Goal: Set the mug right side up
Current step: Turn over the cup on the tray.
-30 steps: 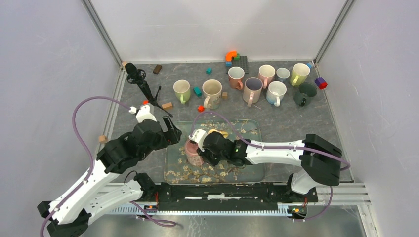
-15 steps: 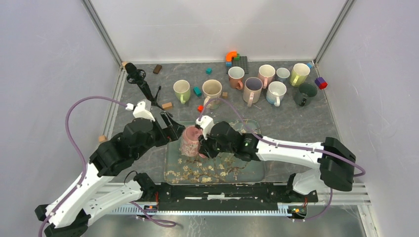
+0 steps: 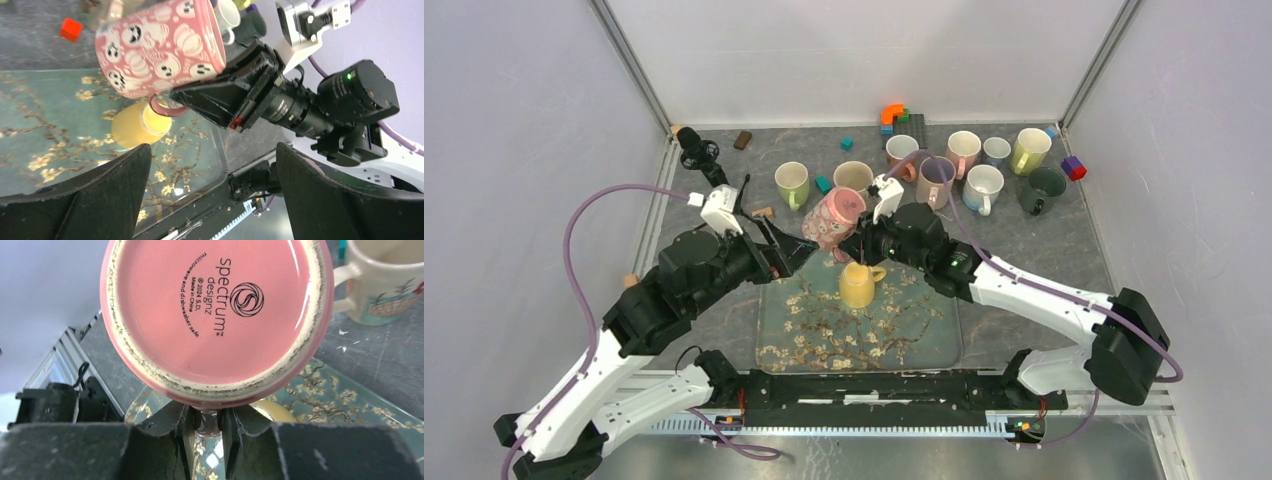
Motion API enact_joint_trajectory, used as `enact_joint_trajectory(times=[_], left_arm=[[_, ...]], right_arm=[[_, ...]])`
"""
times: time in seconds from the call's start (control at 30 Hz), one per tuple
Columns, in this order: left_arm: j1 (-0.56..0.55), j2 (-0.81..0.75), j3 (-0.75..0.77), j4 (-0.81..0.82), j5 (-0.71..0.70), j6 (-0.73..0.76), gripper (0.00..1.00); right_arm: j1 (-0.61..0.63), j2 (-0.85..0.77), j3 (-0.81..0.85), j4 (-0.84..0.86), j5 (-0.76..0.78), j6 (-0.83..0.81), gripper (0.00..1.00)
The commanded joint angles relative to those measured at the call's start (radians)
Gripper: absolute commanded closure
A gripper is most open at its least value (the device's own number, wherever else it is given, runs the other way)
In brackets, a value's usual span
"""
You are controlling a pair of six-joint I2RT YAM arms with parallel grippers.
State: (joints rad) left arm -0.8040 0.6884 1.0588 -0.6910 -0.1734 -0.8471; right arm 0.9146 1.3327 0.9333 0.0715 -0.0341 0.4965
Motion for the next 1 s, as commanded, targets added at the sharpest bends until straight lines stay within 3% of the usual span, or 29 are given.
enact_joint_trajectory(times=[0.0,0.27,0.53,0.8,0.97], left_arm=[[0.005,0.014,-0.061,0.2,0.132,0.035,0.0],[0.039,0.085,-0.181,0.511,0.358,-0.004,0.0],[0.129,0.194,-0.318,0.931,0.563,-0.182,0.0],[0.141,0.337,-0.439,1.418,0.598,-0.403,0.01],[0.141,0.411,-0.444,1.588,0.583,-0.472,0.04]], right_arm=[[-0.034,-0.088,0.097,0.204,-0.018,0.044,1.0],[-0.097,-0.149,0.098,0.254,-0.018,0.101,1.0],[-0.143,-0.213,0.093,0.263,0.016,0.134,1.0],[-0.156,-0.238,0.091,0.302,-0.016,0.174,1.0],[-0.159,-0.248,0.058,0.362,-0.037,0.224,1.0]])
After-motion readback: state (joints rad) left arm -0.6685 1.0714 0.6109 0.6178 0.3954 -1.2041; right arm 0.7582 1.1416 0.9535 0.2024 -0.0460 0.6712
